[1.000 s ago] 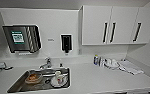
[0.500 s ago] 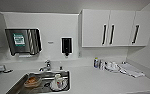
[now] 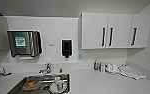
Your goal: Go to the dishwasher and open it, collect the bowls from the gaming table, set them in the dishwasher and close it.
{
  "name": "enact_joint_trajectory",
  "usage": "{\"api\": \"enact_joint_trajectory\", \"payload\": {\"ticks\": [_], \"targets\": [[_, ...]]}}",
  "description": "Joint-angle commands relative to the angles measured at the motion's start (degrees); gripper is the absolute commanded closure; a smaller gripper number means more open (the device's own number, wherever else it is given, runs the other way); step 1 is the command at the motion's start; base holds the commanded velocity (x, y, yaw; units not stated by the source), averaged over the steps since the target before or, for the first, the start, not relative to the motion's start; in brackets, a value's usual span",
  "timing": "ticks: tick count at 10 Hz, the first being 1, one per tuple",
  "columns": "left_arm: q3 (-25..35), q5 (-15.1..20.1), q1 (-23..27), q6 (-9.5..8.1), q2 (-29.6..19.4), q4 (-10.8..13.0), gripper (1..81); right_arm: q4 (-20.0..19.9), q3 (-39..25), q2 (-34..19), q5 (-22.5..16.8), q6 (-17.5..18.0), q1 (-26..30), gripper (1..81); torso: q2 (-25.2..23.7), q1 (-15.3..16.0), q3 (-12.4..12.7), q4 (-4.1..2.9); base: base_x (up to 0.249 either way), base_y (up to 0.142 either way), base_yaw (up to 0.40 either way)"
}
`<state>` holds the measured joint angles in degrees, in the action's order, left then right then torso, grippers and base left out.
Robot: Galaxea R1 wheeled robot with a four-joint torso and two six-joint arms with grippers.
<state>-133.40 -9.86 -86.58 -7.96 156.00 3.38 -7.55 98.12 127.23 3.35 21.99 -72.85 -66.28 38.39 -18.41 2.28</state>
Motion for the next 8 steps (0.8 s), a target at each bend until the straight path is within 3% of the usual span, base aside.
{"api": "enact_joint_trajectory", "payload": {"ticks": [1,3,4,5,8], "targets": [[0.25,2.04,4.00,-0.21,-1.22,-0.21,1.0,-0.46,-1.10,-2.83,-1.95,0.24,5.29,1.0,-5.53,3.58,-5.35,0.00,0.000,0.000,0.000],[0.25,2.04,4.00,-0.13,-1.22,-0.21,1.0,-0.62,-1.80,-3.44,-1.95,0.24,5.73,1.0,-8.55,5.42,-7.09,0.00,0.000,0.000,0.000],[0.25,2.04,4.00,-0.13,-1.13,-0.21,1.0,-0.72,-2.95,-4.50,-2.03,0.24,6.52,1.0,-10.51,6.64,-3.56,0.00,0.000,0.000,0.000],[0.25,2.04,4.00,-0.13,-1.13,-0.21,1.0,-0.72,-4.70,-6.00,-2.03,0.24,7.66,1.0,-6.47,4.07,-5.16,0.00,0.000,0.000,0.000],[-0.19,2.04,4.00,-0.13,-1.04,-0.30,1.0,-0.90,-15.22,-14.50,-2.29,0.86,13.81,1.0,-7.60,4.96,-6.25,0.00,0.000,0.000,0.000]]}}
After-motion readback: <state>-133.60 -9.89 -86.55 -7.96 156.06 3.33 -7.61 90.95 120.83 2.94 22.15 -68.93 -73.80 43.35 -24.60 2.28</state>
